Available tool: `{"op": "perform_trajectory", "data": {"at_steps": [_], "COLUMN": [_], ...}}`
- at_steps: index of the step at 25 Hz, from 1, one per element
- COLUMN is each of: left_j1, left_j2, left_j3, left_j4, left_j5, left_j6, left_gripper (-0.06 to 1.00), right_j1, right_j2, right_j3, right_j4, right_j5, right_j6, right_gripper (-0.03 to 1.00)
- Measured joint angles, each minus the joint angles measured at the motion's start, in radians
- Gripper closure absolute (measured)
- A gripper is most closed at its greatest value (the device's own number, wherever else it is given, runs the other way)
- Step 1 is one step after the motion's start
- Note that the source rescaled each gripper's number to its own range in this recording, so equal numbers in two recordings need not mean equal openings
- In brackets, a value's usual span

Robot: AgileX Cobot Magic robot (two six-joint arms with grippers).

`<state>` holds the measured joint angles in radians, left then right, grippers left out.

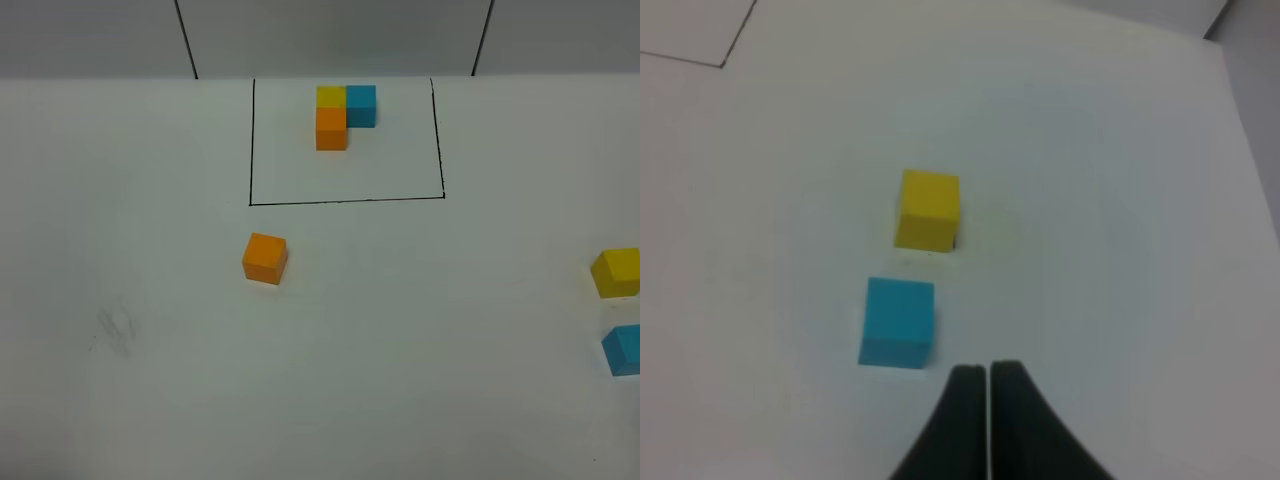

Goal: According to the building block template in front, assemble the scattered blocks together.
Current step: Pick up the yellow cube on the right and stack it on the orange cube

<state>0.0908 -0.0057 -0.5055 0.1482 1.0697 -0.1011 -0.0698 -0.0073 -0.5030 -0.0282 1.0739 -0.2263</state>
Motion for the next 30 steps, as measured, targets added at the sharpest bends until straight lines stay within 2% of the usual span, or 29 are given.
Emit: {"op": "perform_trajectory", "data": {"at_steps": [30], "left_j1": [0.000], "left_j2": [0.000], "left_j3": [0.000], "left_j4": [0.000], "left_j5": [-0.001], "left_j6": [0.004], "left_gripper": [0.94], "right_j1": [0.003], "right_j2": [0.000], "right_j3": [0.000], "right_j4": [0.003], "right_j5": [0.000], "right_j6": [0.000], "right_gripper": [0.96]}}
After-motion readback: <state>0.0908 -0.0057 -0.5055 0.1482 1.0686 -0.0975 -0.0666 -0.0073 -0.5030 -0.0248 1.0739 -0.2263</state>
